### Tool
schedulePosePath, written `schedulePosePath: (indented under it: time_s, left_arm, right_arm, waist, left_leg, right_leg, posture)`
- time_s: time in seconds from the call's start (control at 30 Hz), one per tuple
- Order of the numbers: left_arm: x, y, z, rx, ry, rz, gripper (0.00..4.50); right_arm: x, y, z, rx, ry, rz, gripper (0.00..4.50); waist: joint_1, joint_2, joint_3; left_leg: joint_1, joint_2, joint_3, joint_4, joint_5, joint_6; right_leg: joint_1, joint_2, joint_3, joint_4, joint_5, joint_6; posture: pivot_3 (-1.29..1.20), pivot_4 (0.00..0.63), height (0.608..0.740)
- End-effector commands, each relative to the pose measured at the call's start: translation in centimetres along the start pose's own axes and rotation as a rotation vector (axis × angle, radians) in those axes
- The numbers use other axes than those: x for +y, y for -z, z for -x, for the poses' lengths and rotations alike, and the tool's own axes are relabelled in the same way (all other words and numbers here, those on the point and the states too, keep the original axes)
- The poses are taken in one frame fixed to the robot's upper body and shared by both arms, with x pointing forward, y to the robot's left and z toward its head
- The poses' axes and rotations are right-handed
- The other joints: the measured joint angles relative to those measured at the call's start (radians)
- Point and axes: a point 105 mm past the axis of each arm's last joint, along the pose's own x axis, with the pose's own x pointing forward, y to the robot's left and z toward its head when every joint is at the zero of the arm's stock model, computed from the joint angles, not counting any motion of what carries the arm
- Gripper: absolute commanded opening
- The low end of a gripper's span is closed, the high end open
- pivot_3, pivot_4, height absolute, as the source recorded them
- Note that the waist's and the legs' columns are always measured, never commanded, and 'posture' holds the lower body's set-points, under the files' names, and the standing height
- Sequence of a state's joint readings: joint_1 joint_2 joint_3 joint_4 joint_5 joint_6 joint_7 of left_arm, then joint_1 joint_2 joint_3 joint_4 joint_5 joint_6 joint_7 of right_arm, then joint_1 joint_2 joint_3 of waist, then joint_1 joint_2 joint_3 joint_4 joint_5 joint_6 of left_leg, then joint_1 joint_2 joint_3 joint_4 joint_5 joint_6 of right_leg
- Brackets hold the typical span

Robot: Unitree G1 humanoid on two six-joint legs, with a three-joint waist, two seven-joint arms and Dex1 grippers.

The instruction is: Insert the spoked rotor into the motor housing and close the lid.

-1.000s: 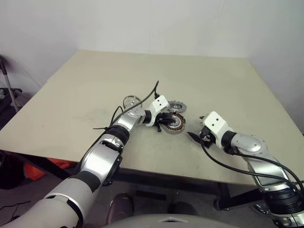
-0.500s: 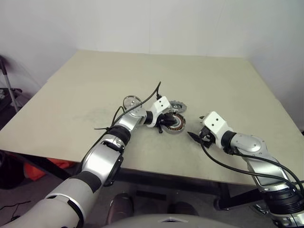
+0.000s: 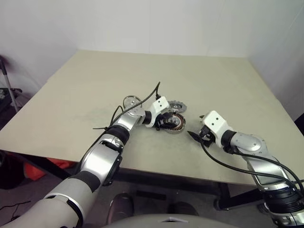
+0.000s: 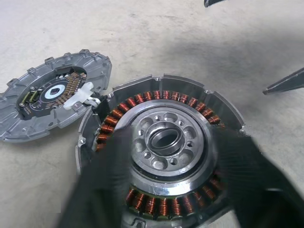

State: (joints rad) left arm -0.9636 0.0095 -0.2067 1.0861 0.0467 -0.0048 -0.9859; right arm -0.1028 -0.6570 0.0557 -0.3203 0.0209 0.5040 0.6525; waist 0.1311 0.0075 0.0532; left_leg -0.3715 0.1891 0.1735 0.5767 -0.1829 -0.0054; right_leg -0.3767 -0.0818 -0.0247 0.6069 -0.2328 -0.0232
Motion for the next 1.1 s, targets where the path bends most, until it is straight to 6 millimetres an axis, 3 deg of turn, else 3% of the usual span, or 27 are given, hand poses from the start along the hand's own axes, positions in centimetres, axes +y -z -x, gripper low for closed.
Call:
schedulePosePath:
  time_s: [0.03, 0.23, 0.37, 0.53, 0.63, 0.77, 0.9, 1.0, 1.1]
  left_arm:
    - [0.8, -1.4, 0.4, -0.037, -0.045, -0.037, 3.01]
    - [3.3, -3.9, 2.5, -0.148, -0.162, -0.023, 3.01]
    - [5.2, -5.5, 5.8, -0.255, -0.255, 0.012, 3.01]
    - [5.3, -3.8, 9.1, -0.266, -0.328, 0.046, 3.01]
    - [4.9, -1.5, 11.2, -0.241, -0.399, 0.091, 3.05]
    - [3.6, 0.7, 12.5, -0.225, -0.465, 0.151, 3.05]
    - [2.4, 1.7, 13.0, -0.221, -0.507, 0.194, 3.05]
    - [2.2, 2.0, 13.2, -0.218, -0.531, 0.208, 3.05]
    - [2.1, 2.1, 13.3, -0.210, -0.541, 0.209, 3.05]
  right_arm:
    - [-0.5, -1.0, 0.0, -0.034, 0.018, 0.027, 4.23]
    - [-0.6, -1.6, -0.3, -0.060, 0.022, 0.032, 4.23]
    - [-0.8, -3.7, -1.2, -0.136, 0.027, 0.034, 4.23]
    - [-0.2, -4.9, -2.6, -0.173, -0.018, 0.027, 4.23]
    - [0.2, -4.8, -4.1, -0.161, -0.048, 0.025, 3.69]
    - [0.6, -4.1, -5.9, -0.132, -0.074, 0.044, 2.32]
    - [1.1, -4.4, -6.7, -0.143, -0.119, 0.053, 2.32]
    - [1.2, -4.7, -6.9, -0.155, -0.141, 0.056, 1.74]
    - [1.3, -4.8, -7.1, -0.160, -0.157, 0.071, 0.80]
  waist:
    - [0.000, 0.000, 0.000]
    - [-0.004, 0.001, 0.002]
    - [-0.006, 0.001, 0.003]
    - [-0.007, 0.002, 0.003]
    - [-0.010, 0.002, 0.003]
    - [-0.008, 0.002, 0.003]
    - [-0.009, 0.002, 0.003]
    - [-0.011, 0.002, 0.003]
    - [-0.012, 0.002, 0.003]
  left_leg:
    - [0.000, 0.000, 0.000, 0.000, 0.000, 0.000]
    - [0.000, 0.000, 0.000, 0.000, 0.000, 0.000]
    - [0.000, 0.000, 0.000, 0.000, 0.000, 0.000]
    - [0.000, 0.001, 0.000, -0.001, 0.000, 0.000]
    - [-0.001, 0.000, 0.000, -0.001, 0.000, 0.000]
    - [-0.008, 0.001, 0.001, 0.000, 0.001, -0.001]
    - [-0.008, 0.001, 0.001, 0.001, 0.001, -0.001]
    - [-0.008, 0.001, 0.001, 0.001, 0.001, -0.001]
    - [-0.008, 0.001, 0.001, 0.001, 0.001, -0.001]
  right_leg:
    - [0.000, 0.000, 0.000, 0.000, 0.000, 0.000]
    - [0.000, 0.000, 0.000, 0.000, 0.000, 0.000]
    - [-0.001, 0.000, 0.000, 0.001, 0.000, 0.000]
    - [-0.001, 0.000, 0.000, 0.001, 0.000, 0.000]
    - [-0.002, 0.000, 0.000, 0.000, 0.000, 0.000]
    - [-0.009, 0.000, -0.001, 0.001, 0.000, 0.000]
    - [-0.009, 0.000, -0.001, 0.001, 0.000, 0.000]
    - [-0.009, 0.001, -0.001, 0.002, 0.000, 0.000]
    - [-0.009, 0.001, 0.000, 0.002, 0.000, 0.000]
  posture:
    - [0.00, 0.000, 0.740]
    - [0.00, 0.000, 0.740]
    - [0.00, 0.000, 0.740]
    - [0.00, 0.000, 0.740]
    - [0.00, 0.000, 0.740]
    - [0.00, 0.000, 0.740]
    - [0.00, 0.000, 0.740]
    - [0.00, 0.000, 0.740]
    - [0.00, 0.000, 0.740]
